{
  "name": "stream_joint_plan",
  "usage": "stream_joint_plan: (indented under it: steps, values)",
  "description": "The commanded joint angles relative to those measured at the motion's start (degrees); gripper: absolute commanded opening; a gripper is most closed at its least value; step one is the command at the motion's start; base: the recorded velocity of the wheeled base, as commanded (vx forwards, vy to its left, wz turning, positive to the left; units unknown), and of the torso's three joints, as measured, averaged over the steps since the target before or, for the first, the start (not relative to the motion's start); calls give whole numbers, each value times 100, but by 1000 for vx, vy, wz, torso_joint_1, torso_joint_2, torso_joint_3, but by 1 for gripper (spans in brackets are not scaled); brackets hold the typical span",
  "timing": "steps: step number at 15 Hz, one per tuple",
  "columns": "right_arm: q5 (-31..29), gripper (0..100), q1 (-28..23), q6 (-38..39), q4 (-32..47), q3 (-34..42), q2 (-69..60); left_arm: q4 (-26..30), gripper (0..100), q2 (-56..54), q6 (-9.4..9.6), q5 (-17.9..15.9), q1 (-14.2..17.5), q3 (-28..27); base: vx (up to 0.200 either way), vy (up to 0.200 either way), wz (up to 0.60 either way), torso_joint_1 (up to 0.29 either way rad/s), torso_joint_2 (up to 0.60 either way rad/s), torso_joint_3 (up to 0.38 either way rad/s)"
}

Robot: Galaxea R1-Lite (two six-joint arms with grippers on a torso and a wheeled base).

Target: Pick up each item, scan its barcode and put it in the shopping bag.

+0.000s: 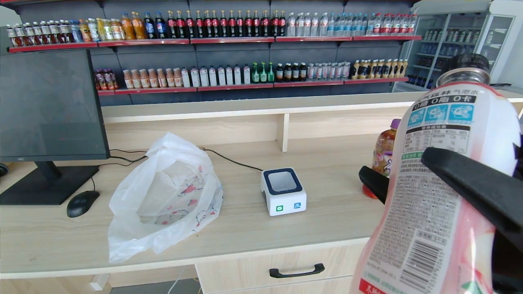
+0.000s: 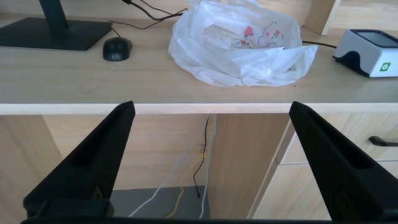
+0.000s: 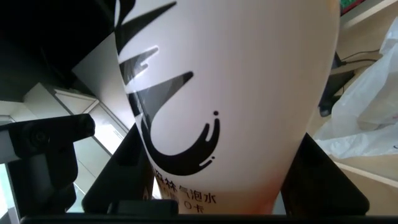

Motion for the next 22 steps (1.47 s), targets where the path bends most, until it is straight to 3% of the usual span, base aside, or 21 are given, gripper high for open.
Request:
stream_joint_plan:
  steps: [1,15,18,22]
  values:
    - [2,0,2,2,-6,-4,46,-1,100,-2,2,1,0,-1,0,0,0,0,0,0]
    - [-34,0,-578,-340,-6,-57,1294,-1,100,-2,-7,1,0,-1,0,0,0,0,0,0]
    - [-157,0,-974,-885,-6,-206,1742,-1,100,-2,2,1,0,-1,0,0,0,0,0,0]
    - [-614,0,-1062,-1342,-6,-540,2358,-1,100,-2,2,1,0,7,0,0,0,0,0,0]
